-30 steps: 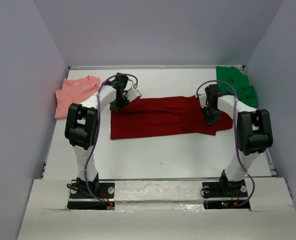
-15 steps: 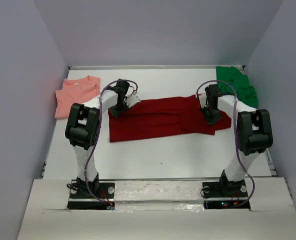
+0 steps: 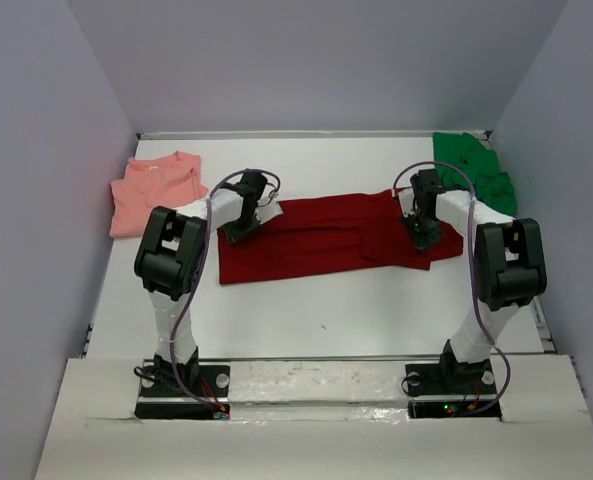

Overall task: Fold and stack the t-shirts
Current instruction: Fold the tshirt

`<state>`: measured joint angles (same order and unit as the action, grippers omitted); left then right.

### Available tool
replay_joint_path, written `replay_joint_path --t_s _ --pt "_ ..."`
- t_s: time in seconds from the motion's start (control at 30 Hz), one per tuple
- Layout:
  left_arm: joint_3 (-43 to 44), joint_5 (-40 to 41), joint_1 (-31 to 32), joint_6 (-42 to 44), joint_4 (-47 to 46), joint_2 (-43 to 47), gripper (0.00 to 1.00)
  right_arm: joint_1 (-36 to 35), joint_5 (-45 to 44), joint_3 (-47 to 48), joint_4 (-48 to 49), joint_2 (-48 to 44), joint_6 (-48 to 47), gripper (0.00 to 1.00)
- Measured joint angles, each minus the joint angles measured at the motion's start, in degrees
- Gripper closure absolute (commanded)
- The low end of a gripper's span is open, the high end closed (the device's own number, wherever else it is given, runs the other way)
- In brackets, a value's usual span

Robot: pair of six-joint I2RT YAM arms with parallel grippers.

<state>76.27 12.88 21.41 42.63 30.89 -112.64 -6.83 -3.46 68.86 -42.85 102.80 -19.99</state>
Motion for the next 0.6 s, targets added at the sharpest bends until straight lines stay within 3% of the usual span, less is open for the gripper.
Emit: replay_joint_path --t_s 0.2,0.3,0.37,0.53,0.6 --pt "-2.58 4.22 1.2 0.44 -1.07 1.14 0.54 0.0 0.02 0.0 -0.24 0.0 -0.09 0.83" --pt "-3.28 5.42 1.09 0.46 0.0 2.1 0.49 0.0 0.02 0.04 -0.26 0.0 -0.09 0.88" --pt "-3.28 5.95 1.03 0.61 0.87 3.15 0.45 0.0 0.04 0.28 -0.37 -0.02 -0.17 1.0" --pt "2.19 5.16 0.42 0.55 4.72 5.62 0.37 0.0 0.07 2.16 -0.83 -0.39 -0.17 1.0" --pt "5.75 3.56 -0.09 -0.17 4.79 6.38 0.44 0.0 0.11 3.85 -1.29 -0.92 -0.17 1.0"
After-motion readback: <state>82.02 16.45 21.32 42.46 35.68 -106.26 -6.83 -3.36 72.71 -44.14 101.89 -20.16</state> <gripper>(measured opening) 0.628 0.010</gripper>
